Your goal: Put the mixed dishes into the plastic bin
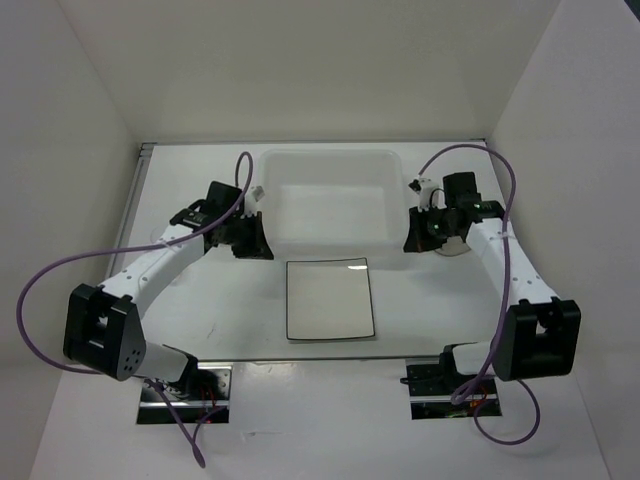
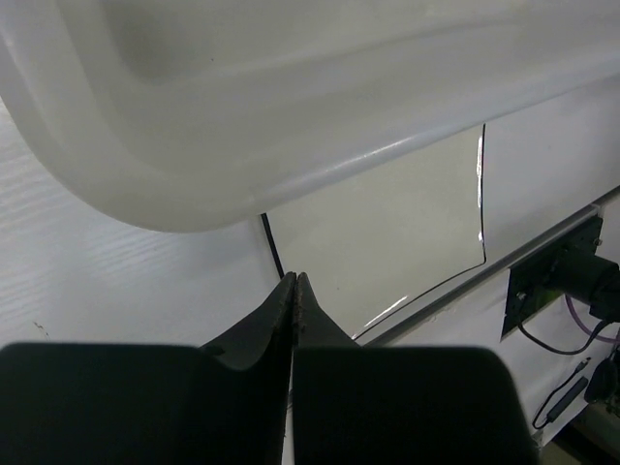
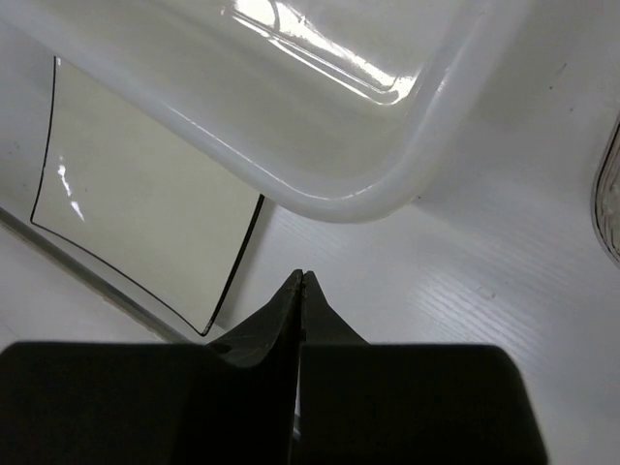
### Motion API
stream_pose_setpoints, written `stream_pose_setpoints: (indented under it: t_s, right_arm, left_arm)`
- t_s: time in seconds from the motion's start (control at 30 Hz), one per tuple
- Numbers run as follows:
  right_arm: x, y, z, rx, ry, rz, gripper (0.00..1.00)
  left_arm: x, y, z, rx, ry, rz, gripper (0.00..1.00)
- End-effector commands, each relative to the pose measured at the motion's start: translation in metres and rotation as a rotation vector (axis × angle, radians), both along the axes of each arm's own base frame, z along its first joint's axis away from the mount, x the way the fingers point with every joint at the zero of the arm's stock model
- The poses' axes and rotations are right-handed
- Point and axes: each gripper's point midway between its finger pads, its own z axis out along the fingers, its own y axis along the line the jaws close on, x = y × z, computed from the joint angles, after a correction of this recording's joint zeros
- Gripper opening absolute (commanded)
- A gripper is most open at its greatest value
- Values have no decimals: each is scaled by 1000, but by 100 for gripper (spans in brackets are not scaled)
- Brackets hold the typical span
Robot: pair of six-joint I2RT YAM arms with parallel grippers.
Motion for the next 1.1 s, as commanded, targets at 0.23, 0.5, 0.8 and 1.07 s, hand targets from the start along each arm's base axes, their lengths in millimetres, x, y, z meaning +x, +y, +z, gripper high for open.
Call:
stream_pose_setpoints:
  t_s: [0.23,0.5,0.8,1.07]
  right_arm:
    - [14,20,-31,-14,96,21,0]
    - [39,22,-31,-1,67,-37,0]
    - [81,26,-15,13,-43,-52,0]
    - [133,28,-5,8,-162,-70,0]
  left_arm:
    - [5,-3,-9,-18,-3,-4,0]
    - [50,-8,-26,47,-13,-15,0]
    - [86,-7,-38,120,-41,-13,0]
    - [99,-13,-20,98,-81,-16,3]
